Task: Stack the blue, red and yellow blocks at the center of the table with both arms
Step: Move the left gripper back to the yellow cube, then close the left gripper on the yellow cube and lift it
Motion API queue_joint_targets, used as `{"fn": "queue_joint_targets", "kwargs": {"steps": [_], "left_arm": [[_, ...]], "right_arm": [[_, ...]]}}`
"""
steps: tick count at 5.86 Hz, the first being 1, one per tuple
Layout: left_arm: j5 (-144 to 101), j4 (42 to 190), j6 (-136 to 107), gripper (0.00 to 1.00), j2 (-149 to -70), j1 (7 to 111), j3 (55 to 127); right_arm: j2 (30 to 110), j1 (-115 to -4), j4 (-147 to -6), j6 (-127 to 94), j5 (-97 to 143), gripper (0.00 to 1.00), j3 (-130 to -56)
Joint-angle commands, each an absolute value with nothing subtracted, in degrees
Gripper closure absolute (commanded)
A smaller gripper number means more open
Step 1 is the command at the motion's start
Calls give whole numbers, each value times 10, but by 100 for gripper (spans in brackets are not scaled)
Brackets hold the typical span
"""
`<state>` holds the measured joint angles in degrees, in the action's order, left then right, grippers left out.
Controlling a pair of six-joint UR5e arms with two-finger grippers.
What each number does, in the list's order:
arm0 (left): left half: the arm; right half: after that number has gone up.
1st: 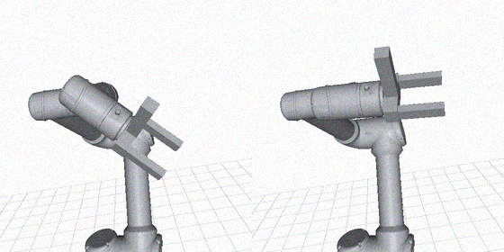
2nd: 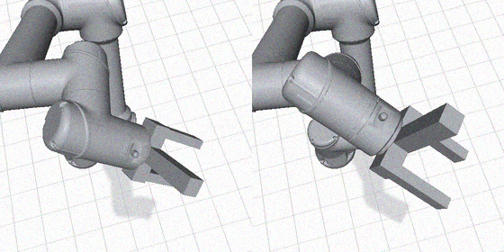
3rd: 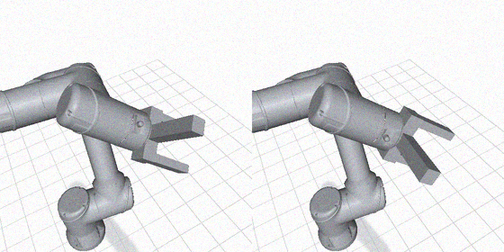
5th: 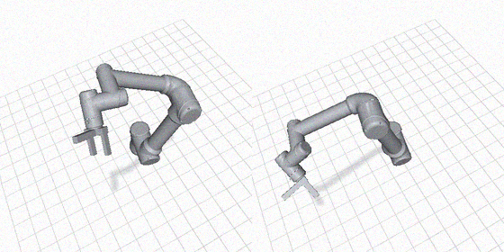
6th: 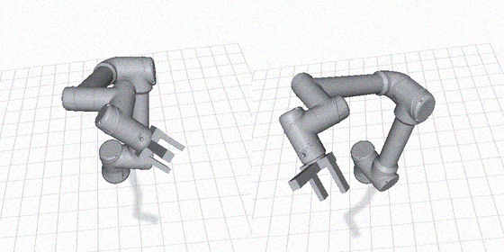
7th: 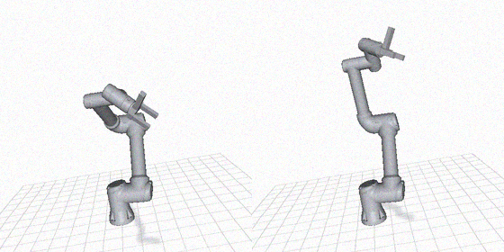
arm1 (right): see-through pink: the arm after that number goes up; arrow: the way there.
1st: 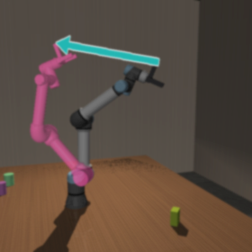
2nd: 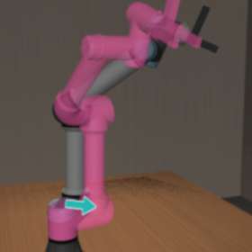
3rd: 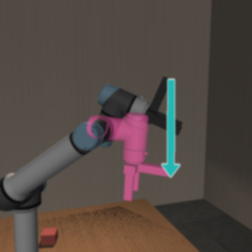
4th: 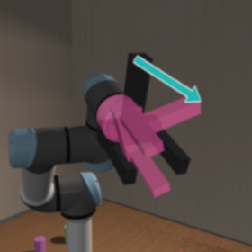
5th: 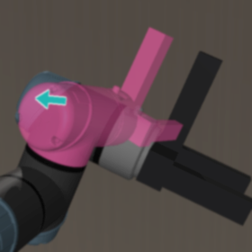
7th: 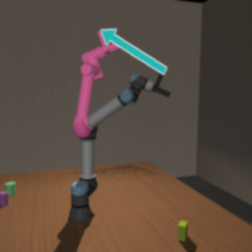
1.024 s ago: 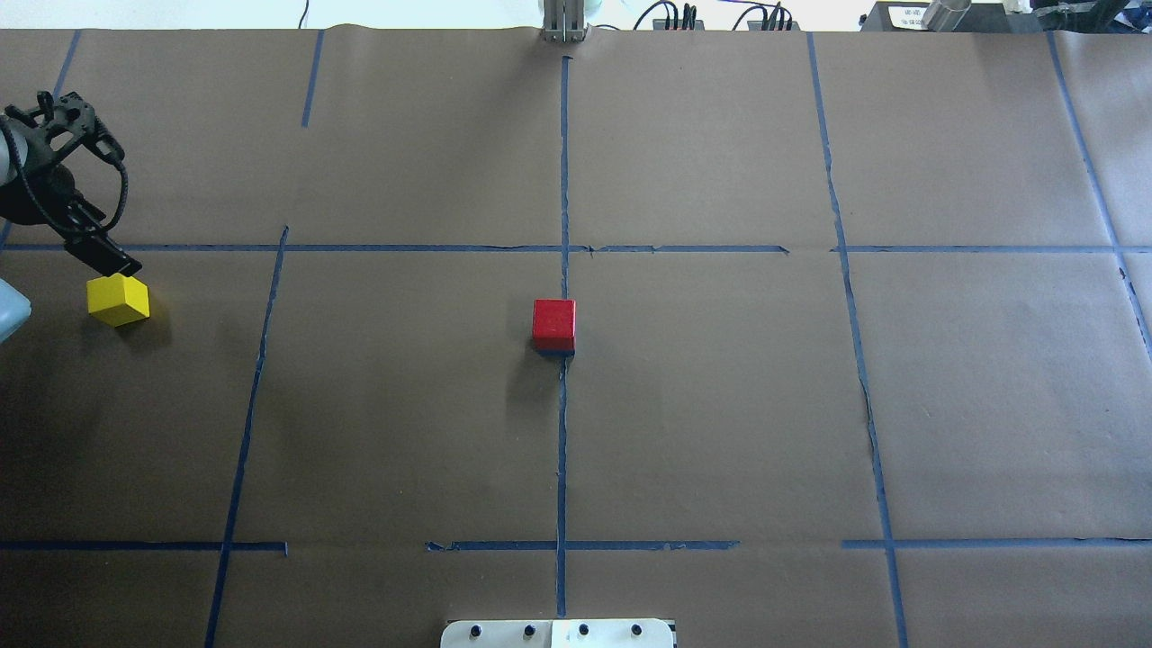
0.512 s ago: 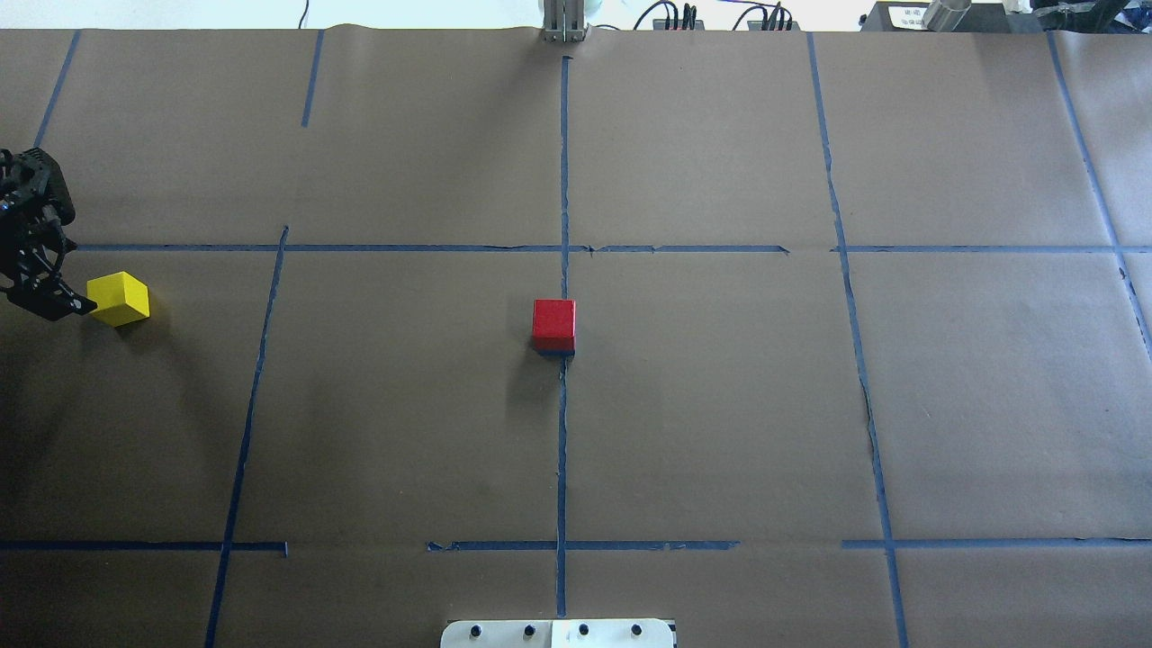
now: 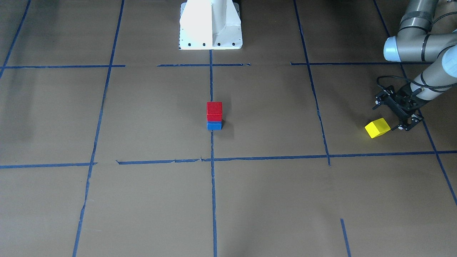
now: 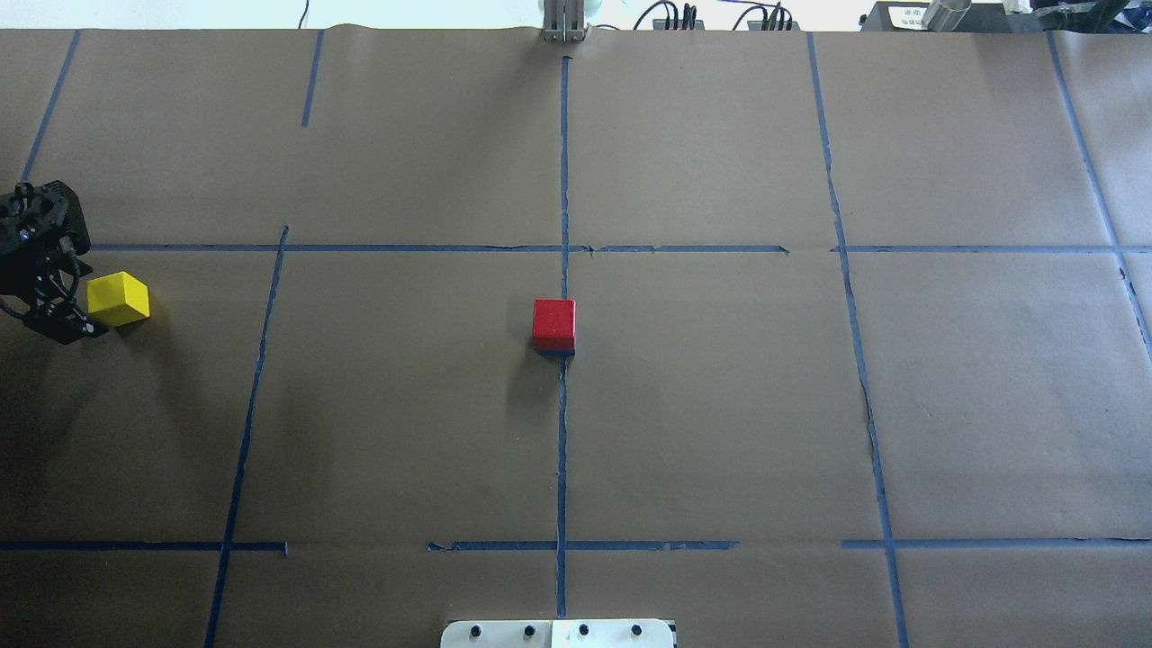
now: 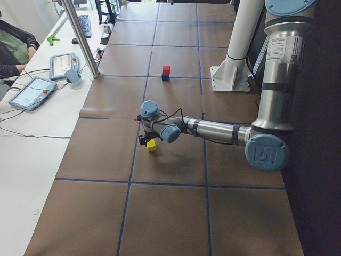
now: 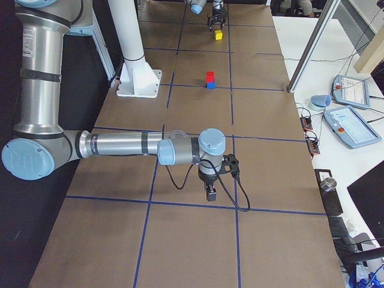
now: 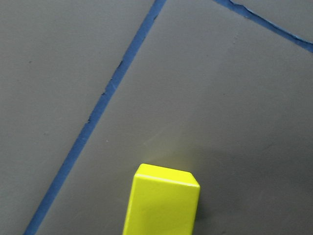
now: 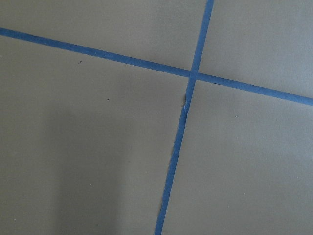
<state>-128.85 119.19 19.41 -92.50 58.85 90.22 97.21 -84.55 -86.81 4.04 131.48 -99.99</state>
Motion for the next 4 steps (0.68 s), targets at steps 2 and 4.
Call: {"fn": "queue_joint_targets", "kwargs": {"steps": [2, 4], "left_arm": [[-1291, 1195, 195, 0, -943, 577, 895], [-1289, 1193, 195, 0, -945, 589, 902]], "right_arm": [[972, -846, -867, 41, 1315, 0, -997], [972, -846, -867, 41, 1315, 0, -998]]}}
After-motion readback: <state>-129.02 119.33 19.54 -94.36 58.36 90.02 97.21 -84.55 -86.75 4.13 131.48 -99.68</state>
